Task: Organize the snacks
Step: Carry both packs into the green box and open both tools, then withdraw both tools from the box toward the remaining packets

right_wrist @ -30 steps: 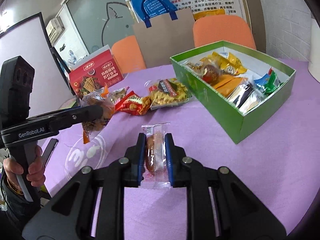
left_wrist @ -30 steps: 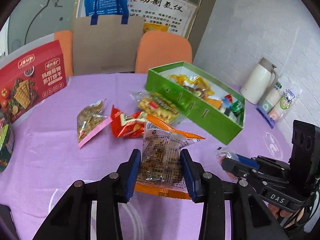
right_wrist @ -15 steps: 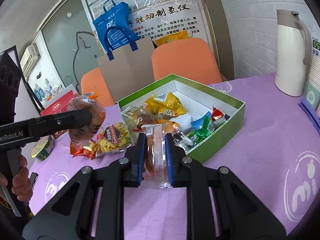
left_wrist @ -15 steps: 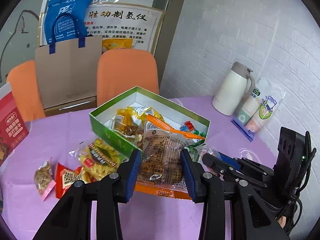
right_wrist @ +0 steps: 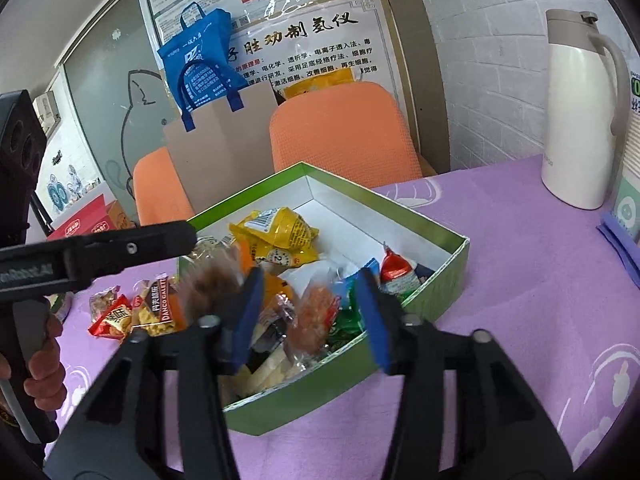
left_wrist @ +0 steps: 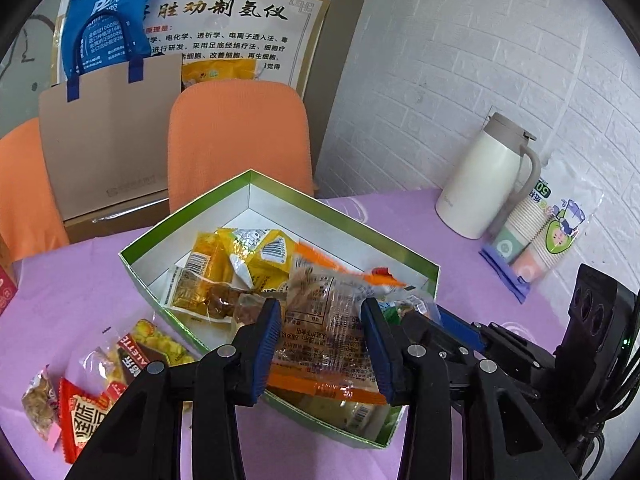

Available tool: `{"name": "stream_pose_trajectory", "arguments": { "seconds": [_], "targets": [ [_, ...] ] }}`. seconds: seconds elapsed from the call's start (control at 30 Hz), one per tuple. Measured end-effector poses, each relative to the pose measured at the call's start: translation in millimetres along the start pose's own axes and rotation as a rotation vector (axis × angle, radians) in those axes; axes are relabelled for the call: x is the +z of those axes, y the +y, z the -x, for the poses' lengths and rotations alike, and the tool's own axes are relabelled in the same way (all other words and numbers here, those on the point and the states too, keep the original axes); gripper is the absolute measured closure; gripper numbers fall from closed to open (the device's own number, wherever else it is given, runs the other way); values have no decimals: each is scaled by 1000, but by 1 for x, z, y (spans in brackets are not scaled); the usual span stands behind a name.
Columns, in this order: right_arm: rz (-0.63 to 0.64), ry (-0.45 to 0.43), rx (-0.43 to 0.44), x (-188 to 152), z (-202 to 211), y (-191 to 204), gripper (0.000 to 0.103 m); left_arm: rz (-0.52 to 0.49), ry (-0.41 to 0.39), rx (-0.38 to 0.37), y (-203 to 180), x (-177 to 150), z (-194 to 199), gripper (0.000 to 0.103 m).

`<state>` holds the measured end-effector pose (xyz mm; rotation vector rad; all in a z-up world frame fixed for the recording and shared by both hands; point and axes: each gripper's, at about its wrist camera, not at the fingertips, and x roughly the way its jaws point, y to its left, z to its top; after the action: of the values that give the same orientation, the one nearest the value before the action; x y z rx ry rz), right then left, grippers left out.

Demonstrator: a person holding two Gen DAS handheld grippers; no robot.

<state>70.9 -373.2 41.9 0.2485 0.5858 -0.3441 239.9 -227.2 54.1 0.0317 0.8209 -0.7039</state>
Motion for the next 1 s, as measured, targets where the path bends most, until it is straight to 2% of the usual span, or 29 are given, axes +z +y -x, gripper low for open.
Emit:
{"name": "stream_pose_trajectory", "arguments": {
  "seconds": [0.03,0.07,0.1,0.17,0.33,0.47,0.77,1.0],
  "targets": [
    [9,-19,-6,-1,2,-1,35,3,-6,7,2,0,0,39],
    [17,-26,-13,-2,3,-1,33,17,-19,24,5,0,1,15],
    [19,-23,-20,-2,3,-2,30,35,-45,41,8,0,4,5],
    [7,-19,-23,-4,4,-4,19,56,-94,48,14,-2,12,1],
    [-18,-4,-17,-7,10,-3,18,71,-83,103,21,-4,16,0],
    [-9,-7,-11,-9,21,6,15,92,-81,105,25,-11,25,0],
    [5,-26,26,-15,52,38,12,79,-118,160,23,-31,70,0],
    [41,-4,82,-29,59,75,12,79,-131,189,30,-55,104,0]
  ]
}}
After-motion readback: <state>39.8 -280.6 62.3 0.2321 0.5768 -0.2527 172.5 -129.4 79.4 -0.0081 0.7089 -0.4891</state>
